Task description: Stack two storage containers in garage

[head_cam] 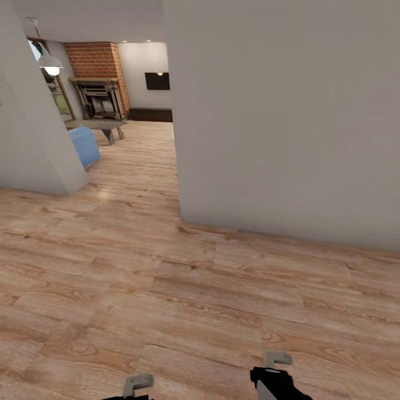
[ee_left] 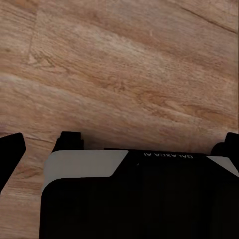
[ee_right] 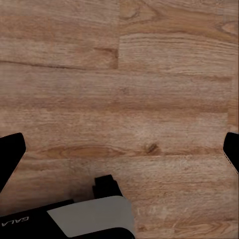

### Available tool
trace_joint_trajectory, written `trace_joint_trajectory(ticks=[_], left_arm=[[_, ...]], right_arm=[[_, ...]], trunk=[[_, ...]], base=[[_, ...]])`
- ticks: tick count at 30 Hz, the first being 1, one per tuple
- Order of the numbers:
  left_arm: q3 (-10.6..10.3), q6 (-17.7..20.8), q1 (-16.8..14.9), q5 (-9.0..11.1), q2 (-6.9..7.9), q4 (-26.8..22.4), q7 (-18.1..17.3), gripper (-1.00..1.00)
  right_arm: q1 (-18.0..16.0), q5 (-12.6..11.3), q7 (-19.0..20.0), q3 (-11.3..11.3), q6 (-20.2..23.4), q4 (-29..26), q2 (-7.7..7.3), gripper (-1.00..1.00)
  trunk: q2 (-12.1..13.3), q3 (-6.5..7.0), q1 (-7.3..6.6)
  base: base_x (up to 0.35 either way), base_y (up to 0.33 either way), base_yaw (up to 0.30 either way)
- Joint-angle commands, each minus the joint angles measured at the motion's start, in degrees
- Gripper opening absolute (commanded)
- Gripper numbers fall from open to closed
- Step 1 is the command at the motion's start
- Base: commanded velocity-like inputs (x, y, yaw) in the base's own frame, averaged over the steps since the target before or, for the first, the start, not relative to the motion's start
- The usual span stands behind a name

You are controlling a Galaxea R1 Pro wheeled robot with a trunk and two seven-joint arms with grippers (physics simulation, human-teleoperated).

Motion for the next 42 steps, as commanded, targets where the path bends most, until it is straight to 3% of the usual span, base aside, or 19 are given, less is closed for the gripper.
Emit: trace_joint_trajectory(ticks=[1, 42], left_arm=[[0.2, 0.4, 0.0, 0.5, -0.04, -0.1, -0.1, 1.00], [0.2, 0.4, 0.0, 0.5, -0.04, -0.1, -0.1, 1.00]], right_arm=[[0.0, -0.3, -0.4, 0.5, 0.4, -0.1, -0.06, 1.00], [0.0, -0.3, -0.4, 0.5, 0.4, -0.1, -0.06, 1.00]], trunk=[[0.0, -0.06, 0.04], [0.0, -0.06, 0.04]], base=[[0.326, 0.000, 0.245], [0.326, 0.000, 0.253]])
